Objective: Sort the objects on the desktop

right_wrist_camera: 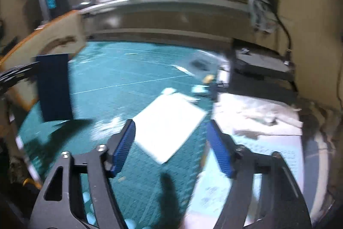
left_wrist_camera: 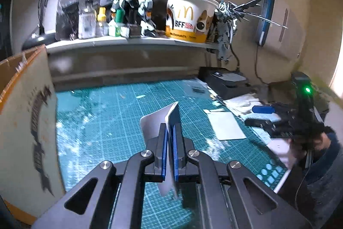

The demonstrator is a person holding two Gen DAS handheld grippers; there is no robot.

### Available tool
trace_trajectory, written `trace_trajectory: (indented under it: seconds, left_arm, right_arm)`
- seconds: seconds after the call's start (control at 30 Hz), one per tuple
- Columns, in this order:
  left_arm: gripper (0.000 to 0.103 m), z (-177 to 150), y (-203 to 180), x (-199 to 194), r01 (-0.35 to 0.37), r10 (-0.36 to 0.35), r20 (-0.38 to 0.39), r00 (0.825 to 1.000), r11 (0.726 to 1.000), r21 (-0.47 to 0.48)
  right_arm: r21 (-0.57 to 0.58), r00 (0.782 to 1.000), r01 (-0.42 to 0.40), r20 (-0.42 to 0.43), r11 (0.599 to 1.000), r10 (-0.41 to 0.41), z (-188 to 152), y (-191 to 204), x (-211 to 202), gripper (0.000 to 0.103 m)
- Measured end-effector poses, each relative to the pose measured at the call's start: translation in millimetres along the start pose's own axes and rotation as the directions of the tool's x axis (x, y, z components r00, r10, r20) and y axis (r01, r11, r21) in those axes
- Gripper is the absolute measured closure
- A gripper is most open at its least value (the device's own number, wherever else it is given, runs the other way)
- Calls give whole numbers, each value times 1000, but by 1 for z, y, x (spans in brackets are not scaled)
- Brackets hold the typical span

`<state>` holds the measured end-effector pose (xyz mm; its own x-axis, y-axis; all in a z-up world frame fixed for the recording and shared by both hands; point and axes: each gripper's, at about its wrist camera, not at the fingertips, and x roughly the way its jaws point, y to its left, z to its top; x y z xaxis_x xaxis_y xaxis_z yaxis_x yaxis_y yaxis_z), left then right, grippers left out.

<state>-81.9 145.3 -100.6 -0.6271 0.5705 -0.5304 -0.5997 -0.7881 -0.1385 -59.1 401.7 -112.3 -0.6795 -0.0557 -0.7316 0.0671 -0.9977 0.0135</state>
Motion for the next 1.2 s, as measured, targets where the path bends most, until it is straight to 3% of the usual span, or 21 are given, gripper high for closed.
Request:
trace_trajectory:
  seconds: [0.03,0.1,0.27,0.37,0.5,0.67,0.77,0.97,1.0,1.17,1.2]
  left_arm:
    - [98,1,1,1,-4,4,4,1000,1000,-5]
    - [98,2,2,5,3,-3,0,1000,1000,-14]
    - [98,-1,1,11,15,-15,-11,1000,1000,-18]
    - [98,-3,0,14,22,-22,-18,1000,1000,-20]
    - [98,-6,-1,18,31,-31,-26,999,999,-23]
    - [98,-8,-3,25,44,-45,-41,998,999,-20]
    - [98,-8,-4,29,55,-55,-45,997,998,-20]
    - [98,-7,-4,35,68,-69,-48,996,997,-24]
    - [98,-7,-5,36,70,-71,-50,996,997,-25]
    - [98,-8,-6,42,71,-72,-58,996,997,-25]
    - [98,-8,-6,42,68,-70,-57,996,997,-25]
  right_arm:
    - [10,1000,23,-16,1000,-23,7,-5,9,56]
    - [9,997,66,-38,998,-66,19,-10,24,61]
    - [-50,983,159,-88,986,-163,45,-17,65,62]
    - [-44,977,172,-120,984,-176,53,-24,83,63]
    - [13,981,118,-154,993,-115,51,-35,93,72]
    - [60,991,77,-117,995,-70,51,-46,89,72]
    - [58,991,91,-104,994,-85,59,-48,91,72]
    - [33,979,138,-158,990,-131,77,-49,120,72]
    - [37,977,140,-165,989,-132,78,-49,124,77]
    - [49,977,134,-174,990,-123,79,-47,127,80]
    - [53,977,133,-174,990,-122,79,-47,127,87]
